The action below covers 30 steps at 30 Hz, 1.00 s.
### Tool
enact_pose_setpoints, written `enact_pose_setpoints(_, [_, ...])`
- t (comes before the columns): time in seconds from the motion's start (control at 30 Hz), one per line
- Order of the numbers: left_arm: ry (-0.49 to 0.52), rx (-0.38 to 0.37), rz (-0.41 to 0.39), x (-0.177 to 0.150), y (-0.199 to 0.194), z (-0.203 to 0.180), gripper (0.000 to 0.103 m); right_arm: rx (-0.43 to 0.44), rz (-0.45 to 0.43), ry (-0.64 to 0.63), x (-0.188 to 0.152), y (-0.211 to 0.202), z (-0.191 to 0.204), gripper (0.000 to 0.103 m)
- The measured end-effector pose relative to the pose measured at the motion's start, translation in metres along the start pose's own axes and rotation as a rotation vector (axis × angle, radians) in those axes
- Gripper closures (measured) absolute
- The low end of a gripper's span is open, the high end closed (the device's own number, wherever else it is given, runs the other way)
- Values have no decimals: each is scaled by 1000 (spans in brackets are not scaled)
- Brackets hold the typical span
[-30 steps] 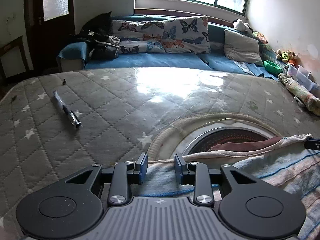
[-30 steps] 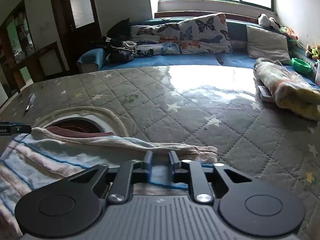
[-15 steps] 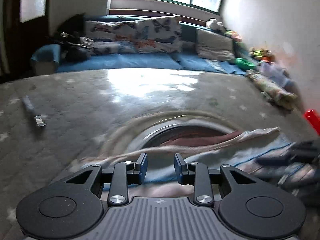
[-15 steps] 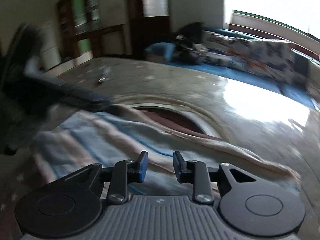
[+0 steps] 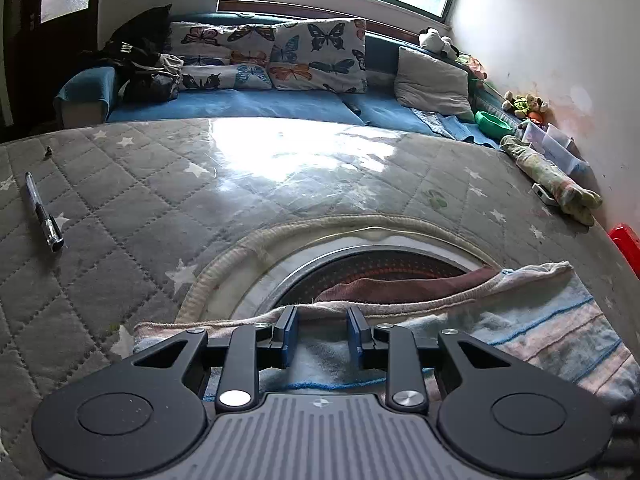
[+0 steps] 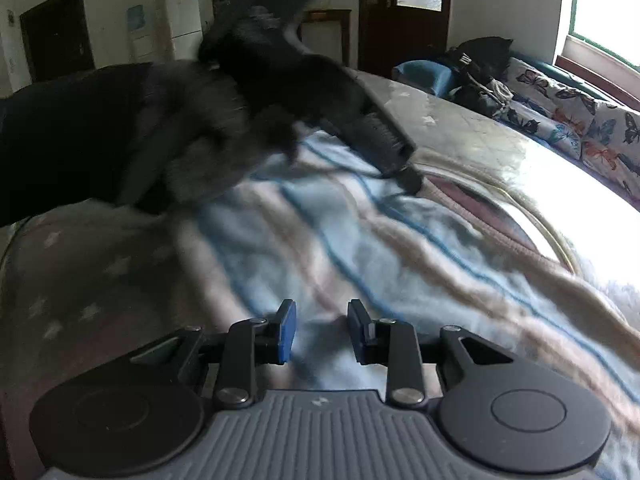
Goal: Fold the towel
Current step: 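Lift the folded edge with both grippers and fold it over the garment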
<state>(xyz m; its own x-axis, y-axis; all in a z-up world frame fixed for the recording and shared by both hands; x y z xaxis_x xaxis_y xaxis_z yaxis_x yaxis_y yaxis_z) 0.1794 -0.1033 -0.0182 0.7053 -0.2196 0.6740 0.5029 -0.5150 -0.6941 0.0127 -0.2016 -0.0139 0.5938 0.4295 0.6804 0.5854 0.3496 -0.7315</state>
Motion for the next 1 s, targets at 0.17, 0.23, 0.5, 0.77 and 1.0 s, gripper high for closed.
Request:
enact_pose_setpoints(0.17, [13, 33, -18, -3, -12, -2, 72, 17, 7, 15, -10, -16, 14, 75])
enact_pose_setpoints(0.23, [19, 45, -27, -4, -18, -3, 74, 20, 1, 38, -17, -30, 14, 75])
enact_pose_setpoints(0.5, [91, 16, -101, -49, -75, -24, 74, -159, -70, 225, -43, -82, -27, 65])
enact_pose_setpoints(0.77, [81, 41, -119, -91, -95, -18, 74, -398, -30, 430, -96, -104, -85, 64])
enact_pose_setpoints(1.0, [77, 64, -135, -116, -108, -14, 74, -421, -46, 408, -109, -112, -79, 64])
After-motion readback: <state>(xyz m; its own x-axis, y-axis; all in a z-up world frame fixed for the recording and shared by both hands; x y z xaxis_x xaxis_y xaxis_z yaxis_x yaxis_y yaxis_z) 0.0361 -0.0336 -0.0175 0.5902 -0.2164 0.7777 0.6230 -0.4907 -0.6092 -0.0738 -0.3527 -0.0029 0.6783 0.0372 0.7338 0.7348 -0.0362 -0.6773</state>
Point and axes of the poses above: each gripper's, at about its wrist camera, not at the fingertips, and y roughly the way its jaws point, z to its left, x to its top, the point moved 4 cm from there along y, roughly the way its jaws point, and after that the axes turned 5 degrees about -x, right-handed, at the moved point
